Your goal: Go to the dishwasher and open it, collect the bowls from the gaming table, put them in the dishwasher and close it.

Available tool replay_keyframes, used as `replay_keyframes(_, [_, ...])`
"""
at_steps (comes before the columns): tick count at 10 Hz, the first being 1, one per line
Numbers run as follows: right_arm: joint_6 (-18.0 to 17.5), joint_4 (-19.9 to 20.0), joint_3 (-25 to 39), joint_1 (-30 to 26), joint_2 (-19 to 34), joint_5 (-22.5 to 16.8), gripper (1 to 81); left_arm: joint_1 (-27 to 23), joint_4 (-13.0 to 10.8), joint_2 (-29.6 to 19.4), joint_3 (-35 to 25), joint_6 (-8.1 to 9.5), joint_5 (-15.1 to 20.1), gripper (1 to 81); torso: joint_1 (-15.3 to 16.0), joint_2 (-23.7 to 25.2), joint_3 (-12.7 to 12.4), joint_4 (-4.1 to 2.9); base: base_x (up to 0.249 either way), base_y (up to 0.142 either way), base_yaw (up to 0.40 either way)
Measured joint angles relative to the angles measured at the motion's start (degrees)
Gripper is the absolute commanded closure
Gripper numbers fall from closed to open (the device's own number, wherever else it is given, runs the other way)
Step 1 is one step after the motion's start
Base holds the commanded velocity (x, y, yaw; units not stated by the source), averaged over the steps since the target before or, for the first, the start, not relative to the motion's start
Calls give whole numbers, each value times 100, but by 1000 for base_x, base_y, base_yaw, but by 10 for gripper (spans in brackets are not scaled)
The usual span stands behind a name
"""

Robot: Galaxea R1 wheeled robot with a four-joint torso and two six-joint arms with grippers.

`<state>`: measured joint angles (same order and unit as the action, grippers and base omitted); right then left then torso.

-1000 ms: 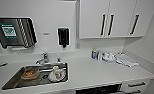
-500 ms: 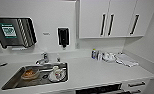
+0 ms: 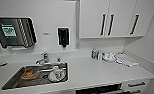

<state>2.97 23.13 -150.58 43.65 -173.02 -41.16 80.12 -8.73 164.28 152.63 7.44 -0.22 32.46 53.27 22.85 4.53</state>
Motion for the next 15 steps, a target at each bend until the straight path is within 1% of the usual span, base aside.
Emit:
replay_keyframes(3, [-2,-1,2,41,0,-16,10,39,0,0,0,2,-2,10,-9,5,2,0,53,0,0])
replay_keyframes(4, [-118,105,20,59,6,-230,10,78,0,-2,0,2,12,10,-15,6,0,0,89,0,0])
replay_keyframes(5, [-216,135,33,-5,4,-372,10,12,0,0,0,2,-2,10,-13,2,2,0,89,0,0])
replay_keyframes(6, [-249,135,46,17,2,-424,10,-54,0,0,0,0,-62,10,-15,5,2,2,89,0,0])
replay_keyframes(8, [-479,267,61,33,6,-711,10,34,0,0,0,0,-22,10,-33,9,-2,5,96,0,0])
replay_keyframes(9, [-512,311,72,28,12,-801,10,30,0,0,0,0,-20,10,-37,11,-2,7,109,0,0])
replay_keyframes(11, [-936,538,85,-11,22,-1240,10,-13,0,-2,0,0,-27,10,-48,13,-7,9,0,0,0])
replay_keyframes(12, [-881,578,85,-2,26,-1181,10,-62,0,0,0,0,-60,10,-48,13,-7,11,0,0,0])
replay_keyframes(14, [-751,694,113,17,67,-1076,10,52,-2,0,0,0,-20,10,-57,15,-9,11,0,0,0])
replay_keyframes(15, [-1024,984,168,20,100,-738,10,59,0,0,2,0,-5,10,-54,15,-9,11,0,0,0])
